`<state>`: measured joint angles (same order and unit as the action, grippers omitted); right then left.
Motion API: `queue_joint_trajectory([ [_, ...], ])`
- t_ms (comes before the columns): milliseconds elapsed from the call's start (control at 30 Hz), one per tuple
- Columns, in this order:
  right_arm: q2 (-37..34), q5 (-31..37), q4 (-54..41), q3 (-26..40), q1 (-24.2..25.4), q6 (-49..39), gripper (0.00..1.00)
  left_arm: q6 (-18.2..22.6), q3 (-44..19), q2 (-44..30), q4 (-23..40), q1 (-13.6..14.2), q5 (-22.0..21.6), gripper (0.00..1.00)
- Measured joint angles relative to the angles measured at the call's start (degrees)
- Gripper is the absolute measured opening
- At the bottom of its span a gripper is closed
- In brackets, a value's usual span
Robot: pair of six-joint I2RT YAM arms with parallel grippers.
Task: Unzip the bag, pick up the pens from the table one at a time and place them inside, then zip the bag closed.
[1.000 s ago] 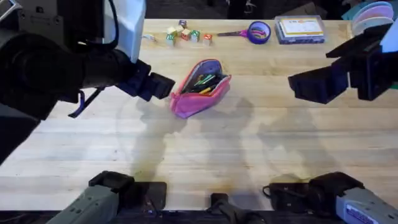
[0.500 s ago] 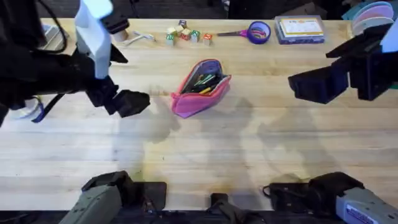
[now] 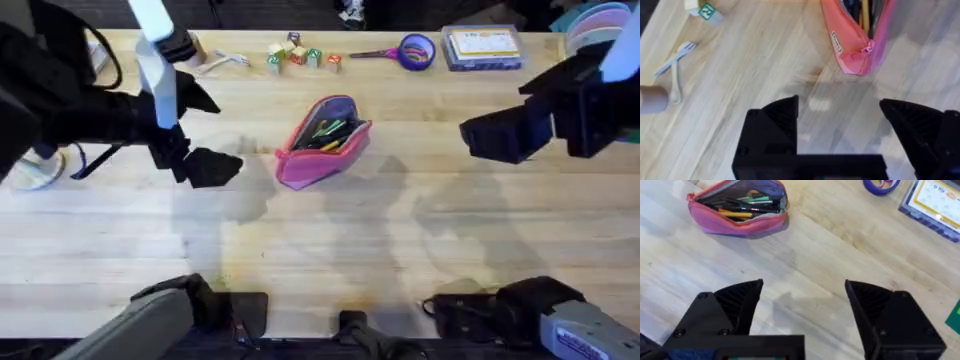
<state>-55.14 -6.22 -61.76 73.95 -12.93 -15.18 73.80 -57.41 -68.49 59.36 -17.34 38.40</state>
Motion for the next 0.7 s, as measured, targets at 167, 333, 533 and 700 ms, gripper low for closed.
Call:
queue_joint_trajectory([
  [167, -0.37, 0.00, 0.00, 0.00, 0.00, 0.00, 0.998, 4.06, 0.04, -6.18, -0.26, 0.00, 2.85, 0.993],
  [333, -0.38, -3.19, 0.74, -0.02, 0.00, 0.03, 0.998, 5.11, 0.04, -12.28, -0.86, 0.00, 3.42, 0.993],
  [533, -1.00, -9.66, 2.52, -0.02, 0.00, 0.24, 0.998, 5.33, 0.04, -12.45, -0.42, 0.00, 3.64, 0.993],
  [700, -3.70, -16.37, 4.25, -0.04, -0.80, 0.44, 0.998, 10.25, 0.04, -12.45, -0.29, 0.00, 3.70, 0.993],
])
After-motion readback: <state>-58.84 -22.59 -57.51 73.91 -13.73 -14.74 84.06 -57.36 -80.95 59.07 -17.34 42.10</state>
